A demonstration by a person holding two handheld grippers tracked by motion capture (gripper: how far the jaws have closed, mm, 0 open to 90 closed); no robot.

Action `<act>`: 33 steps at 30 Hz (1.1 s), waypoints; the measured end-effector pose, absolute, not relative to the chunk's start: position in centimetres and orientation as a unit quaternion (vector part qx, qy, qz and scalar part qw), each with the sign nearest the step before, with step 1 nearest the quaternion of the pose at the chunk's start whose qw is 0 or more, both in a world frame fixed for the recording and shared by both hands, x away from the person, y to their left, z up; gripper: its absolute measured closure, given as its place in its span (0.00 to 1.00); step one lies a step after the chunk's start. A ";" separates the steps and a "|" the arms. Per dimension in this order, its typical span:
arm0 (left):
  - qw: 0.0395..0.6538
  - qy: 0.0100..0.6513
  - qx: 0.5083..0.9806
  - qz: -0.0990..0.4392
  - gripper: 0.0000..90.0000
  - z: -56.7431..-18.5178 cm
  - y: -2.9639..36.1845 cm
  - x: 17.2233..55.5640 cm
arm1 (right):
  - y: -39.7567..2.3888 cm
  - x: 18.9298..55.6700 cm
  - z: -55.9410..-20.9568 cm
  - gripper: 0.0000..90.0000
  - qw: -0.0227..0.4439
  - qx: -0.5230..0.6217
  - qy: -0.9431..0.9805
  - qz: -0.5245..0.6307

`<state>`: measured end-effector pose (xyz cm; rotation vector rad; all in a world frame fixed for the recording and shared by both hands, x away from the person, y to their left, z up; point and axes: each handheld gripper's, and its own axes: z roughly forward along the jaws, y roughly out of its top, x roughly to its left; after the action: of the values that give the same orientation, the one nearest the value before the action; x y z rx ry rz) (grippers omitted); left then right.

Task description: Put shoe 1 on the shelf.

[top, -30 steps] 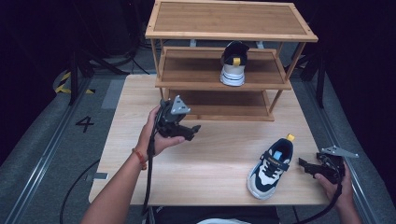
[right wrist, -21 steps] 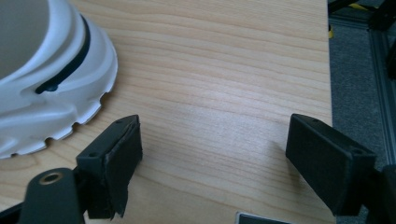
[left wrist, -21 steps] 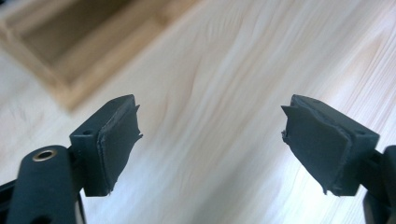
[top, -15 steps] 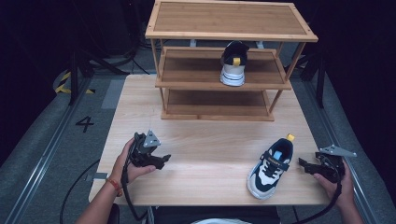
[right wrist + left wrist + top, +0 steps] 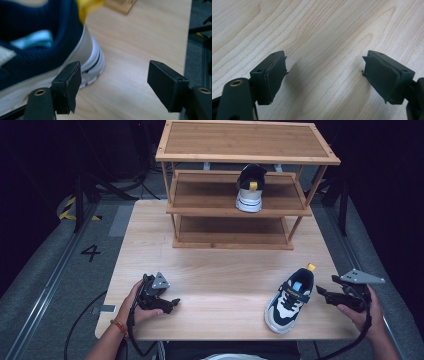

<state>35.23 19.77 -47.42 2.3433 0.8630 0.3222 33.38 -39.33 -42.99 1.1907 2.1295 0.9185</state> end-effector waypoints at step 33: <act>0.339 0.313 0.880 0.110 0.17 -48.1 20.1 35.6 | -36.2 37.5 -39.0 0.63 0.180 0.338 0.892 0.238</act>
<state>35.59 20.05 -48.06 2.2926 0.8162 0.2873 37.46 -36.17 -38.98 0.9557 2.5216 0.6731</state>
